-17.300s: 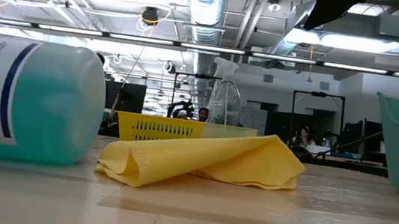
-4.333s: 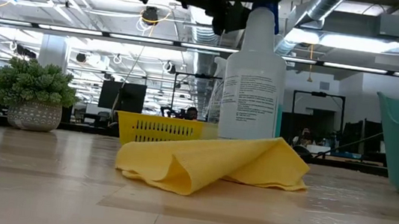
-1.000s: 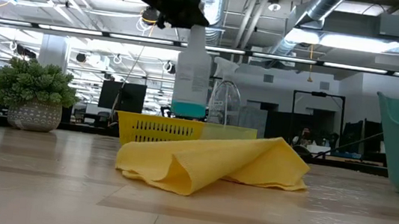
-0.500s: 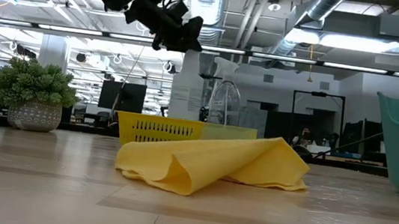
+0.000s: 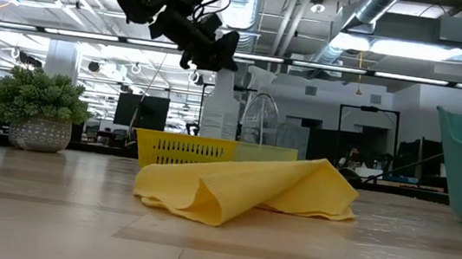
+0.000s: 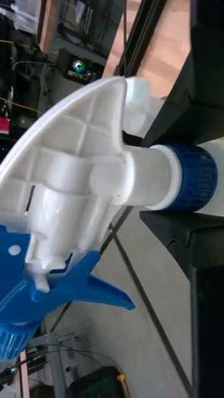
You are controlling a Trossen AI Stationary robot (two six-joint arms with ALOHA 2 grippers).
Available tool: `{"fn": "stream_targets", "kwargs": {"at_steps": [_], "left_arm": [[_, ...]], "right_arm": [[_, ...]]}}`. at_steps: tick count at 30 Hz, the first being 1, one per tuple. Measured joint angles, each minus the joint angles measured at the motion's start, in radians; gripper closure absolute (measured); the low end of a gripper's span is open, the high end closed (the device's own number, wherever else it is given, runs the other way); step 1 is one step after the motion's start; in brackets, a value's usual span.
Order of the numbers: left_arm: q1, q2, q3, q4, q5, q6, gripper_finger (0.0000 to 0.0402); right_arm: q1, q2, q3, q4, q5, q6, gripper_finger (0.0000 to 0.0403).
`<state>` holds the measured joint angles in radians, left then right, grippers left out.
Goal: Pick & Place Kitchen Items
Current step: Put the blue bottle into the top yellow bin
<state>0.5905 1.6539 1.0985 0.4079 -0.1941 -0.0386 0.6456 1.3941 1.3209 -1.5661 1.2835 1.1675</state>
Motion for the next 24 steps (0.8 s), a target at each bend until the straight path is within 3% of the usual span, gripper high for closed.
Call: {"fn": "stream_targets", "kwargs": {"at_steps": [24], "left_arm": [[0.011, 0.000, 0.000, -0.025, 0.000, 0.003, 0.0253]], "right_arm": [[0.000, 0.000, 0.000, 0.002, 0.000, -0.008, 0.0155]]}}
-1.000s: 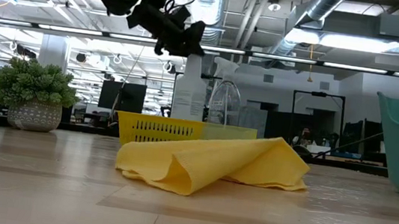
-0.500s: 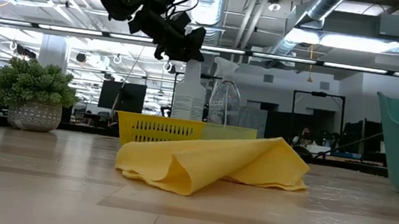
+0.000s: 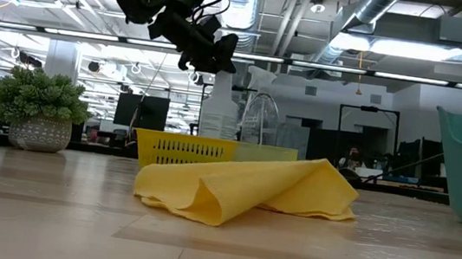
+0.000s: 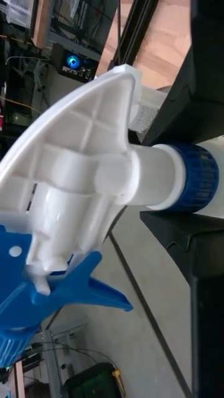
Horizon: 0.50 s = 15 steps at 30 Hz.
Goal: Pick & Place Kitchen Items
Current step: Put the blue bottle into the top yellow bin
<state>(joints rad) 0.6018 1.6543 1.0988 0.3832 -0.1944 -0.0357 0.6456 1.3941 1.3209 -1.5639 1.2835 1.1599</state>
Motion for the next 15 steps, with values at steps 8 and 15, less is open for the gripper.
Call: {"fn": "stream_targets", "kwargs": {"at_steps": [8, 15], "left_arm": [[0.000, 0.000, 0.000, -0.019, 0.000, -0.013, 0.0251], [-0.001, -0.008, 0.003, -0.072, -0.025, -0.030, 0.0202]], "right_arm": [[0.000, 0.000, 0.000, 0.001, 0.000, 0.000, 0.0155], [0.000, 0.000, 0.000, 0.001, 0.000, 0.000, 0.0155]]}}
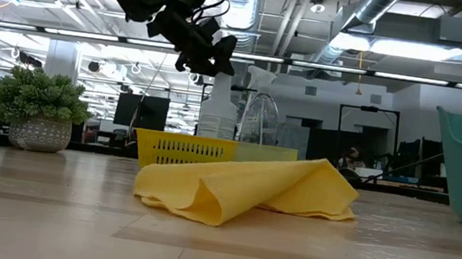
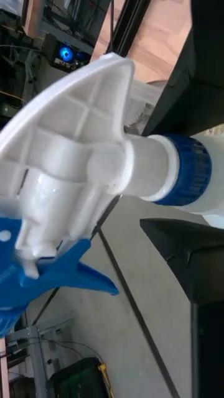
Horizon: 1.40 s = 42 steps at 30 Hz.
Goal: Pick & Place Kitchen Items
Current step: Put the blue bottle into the top yellow bin, then put the plastic restorer bottle into the top yellow bin
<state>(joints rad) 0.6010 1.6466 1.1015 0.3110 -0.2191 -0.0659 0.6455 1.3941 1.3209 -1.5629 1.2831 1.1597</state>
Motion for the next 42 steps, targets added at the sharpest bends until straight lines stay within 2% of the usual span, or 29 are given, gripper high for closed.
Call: {"fn": "stream_targets", "kwargs": {"at_steps": [16, 23, 34, 42], "left_arm": [[0.000, 0.003, -0.003, -0.022, -0.005, -0.001, 0.0138], [0.000, -0.057, -0.004, -0.082, -0.014, -0.001, 0.0111], [-0.013, -0.108, -0.005, -0.286, -0.013, 0.006, 0.0103], [-0.018, -0.219, -0.059, -0.313, 0.035, 0.014, 0.0103]], "right_arm": [[0.000, 0.000, 0.000, 0.000, -0.003, 0.000, 0.0155], [0.001, 0.000, 0.000, 0.000, -0.004, 0.000, 0.0155], [0.001, 0.000, 0.000, 0.000, -0.024, 0.000, 0.0155], [0.001, 0.000, 0.000, -0.001, -0.027, 0.000, 0.0155]]}}
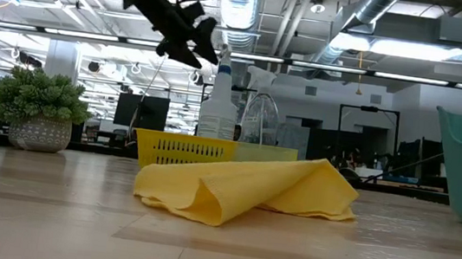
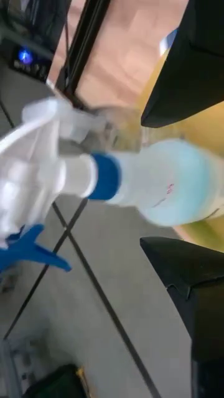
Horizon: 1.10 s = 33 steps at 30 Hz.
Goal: Pick & Place Kitchen Items
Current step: Put the plastic restorer bottle into the top yellow bin
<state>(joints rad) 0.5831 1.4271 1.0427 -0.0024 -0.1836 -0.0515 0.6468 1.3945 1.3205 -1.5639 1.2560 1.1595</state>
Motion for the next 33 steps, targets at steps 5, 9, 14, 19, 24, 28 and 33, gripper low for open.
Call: {"fn": "stream_targets", "kwargs": {"at_steps": [5, 9, 14, 19, 24, 28, 33], "left_arm": [[0.000, -0.119, -0.114, -0.019, 0.069, -0.001, 0.0103], [0.000, -0.222, -0.225, -0.003, 0.212, -0.006, 0.0103], [-0.009, -0.370, -0.361, 0.085, 0.374, -0.006, 0.0103], [-0.074, -0.510, -0.507, 0.258, 0.404, -0.006, 0.0103], [-0.162, -0.603, -0.619, 0.503, 0.409, 0.018, 0.0103], [-0.221, -0.661, -0.636, 0.590, 0.422, 0.020, 0.0103], [-0.304, -0.678, -0.637, 0.610, 0.426, 0.057, 0.0103]], "right_arm": [[0.002, 0.000, 0.000, 0.000, 0.000, 0.000, 0.0155], [0.001, 0.000, 0.000, 0.000, 0.000, 0.000, 0.0155], [0.001, 0.000, 0.000, 0.000, 0.000, 0.000, 0.0155], [0.001, 0.000, 0.000, -0.001, 0.000, 0.000, 0.0155], [0.001, 0.000, 0.000, -0.001, 0.000, -0.001, 0.0155], [0.008, 0.000, 0.000, -0.001, -0.002, -0.008, 0.0155], [0.007, 0.000, 0.000, -0.002, -0.001, -0.008, 0.0155]]}}
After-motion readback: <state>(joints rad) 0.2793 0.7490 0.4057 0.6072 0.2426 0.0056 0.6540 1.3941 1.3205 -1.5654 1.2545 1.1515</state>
